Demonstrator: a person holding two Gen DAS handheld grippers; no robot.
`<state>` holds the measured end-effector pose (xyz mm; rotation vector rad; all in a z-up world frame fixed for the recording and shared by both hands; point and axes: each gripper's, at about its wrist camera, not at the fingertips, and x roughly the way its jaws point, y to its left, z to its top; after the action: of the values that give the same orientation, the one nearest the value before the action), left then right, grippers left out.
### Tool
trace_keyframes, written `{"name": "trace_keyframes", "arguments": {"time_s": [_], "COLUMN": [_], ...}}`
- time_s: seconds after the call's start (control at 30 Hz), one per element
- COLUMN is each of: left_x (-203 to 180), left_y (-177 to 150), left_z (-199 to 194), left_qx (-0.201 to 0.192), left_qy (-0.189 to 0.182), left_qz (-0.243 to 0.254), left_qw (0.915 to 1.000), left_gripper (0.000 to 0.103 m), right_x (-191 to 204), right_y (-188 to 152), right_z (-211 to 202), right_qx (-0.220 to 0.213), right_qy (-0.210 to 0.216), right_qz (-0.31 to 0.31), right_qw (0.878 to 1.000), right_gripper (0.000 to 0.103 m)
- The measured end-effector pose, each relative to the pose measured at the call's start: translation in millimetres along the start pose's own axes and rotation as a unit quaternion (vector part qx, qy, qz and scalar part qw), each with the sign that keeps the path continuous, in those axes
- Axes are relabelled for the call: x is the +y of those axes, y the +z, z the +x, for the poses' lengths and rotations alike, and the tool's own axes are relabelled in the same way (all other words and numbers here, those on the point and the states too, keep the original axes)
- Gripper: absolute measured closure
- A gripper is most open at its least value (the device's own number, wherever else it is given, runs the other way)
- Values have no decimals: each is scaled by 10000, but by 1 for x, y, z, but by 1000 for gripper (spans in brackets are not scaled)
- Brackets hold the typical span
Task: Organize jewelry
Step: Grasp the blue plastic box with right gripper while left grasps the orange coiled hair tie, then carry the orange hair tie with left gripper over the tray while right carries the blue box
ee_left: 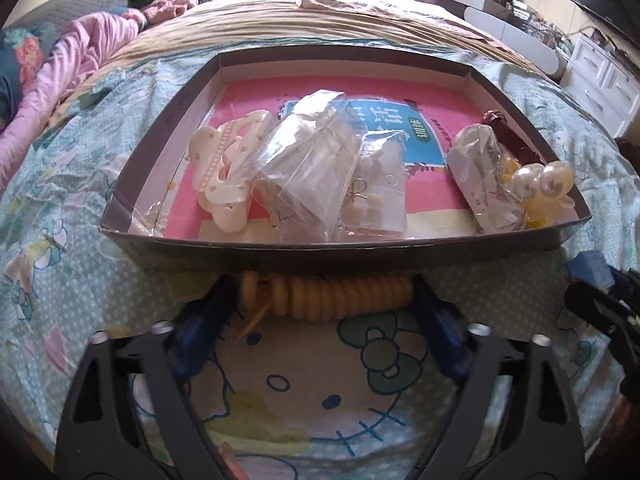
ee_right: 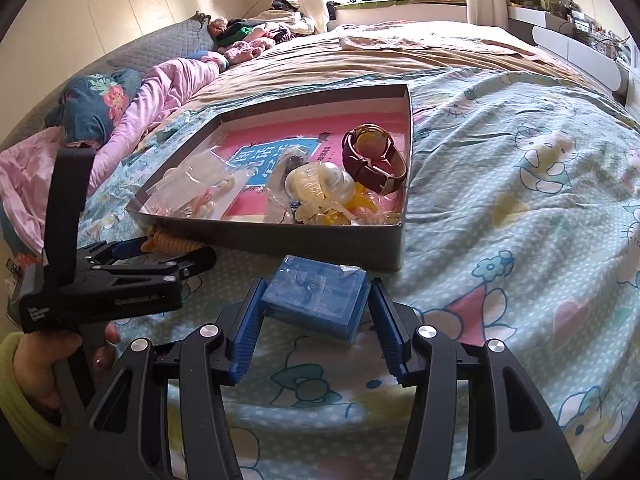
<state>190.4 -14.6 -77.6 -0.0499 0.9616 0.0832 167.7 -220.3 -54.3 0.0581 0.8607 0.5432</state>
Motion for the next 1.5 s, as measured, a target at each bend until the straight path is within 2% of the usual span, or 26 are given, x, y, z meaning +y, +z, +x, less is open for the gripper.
{"name": "trace_keyframes", "arguments": {"time_s": [0.07, 0.2, 0.33, 0.53, 0.9, 1.07, 1.5], "left_x": [4, 11, 21, 43, 75, 82, 89], "left_y": [0, 0, 1, 14, 26, 31, 38], "left_z": [-3, -12, -36, -66, -84, -84, -58], "left_qx": [3, 18, -143, -516, -846, -911, -718], "left_qy": [-86, -317, -506, -495, -248, -184, -270], "left_qz": [-33, -29, -71, -233, -550, -563, -639], "left_qw": [10000, 9995, 9986, 9972, 9946, 9941, 9950], "left_gripper": [39, 39, 39, 39, 39, 39, 39], "right_x": [1, 4, 12, 26, 52, 62, 64], "right_y": [1, 3, 8, 21, 51, 63, 90], "right_z": [-2, -8, -17, -24, -22, -17, -4], "right_qx": [-11, -50, -135, -291, -500, -539, -727], "right_qy": [20, 99, 190, 271, 363, 362, 238], "right_qz": [-20, -66, -187, -355, -650, -781, -887], "right_qw": [10000, 9999, 9996, 9986, 9960, 9948, 9931], "right_gripper": [53, 53, 53, 53, 53, 53, 53]}}
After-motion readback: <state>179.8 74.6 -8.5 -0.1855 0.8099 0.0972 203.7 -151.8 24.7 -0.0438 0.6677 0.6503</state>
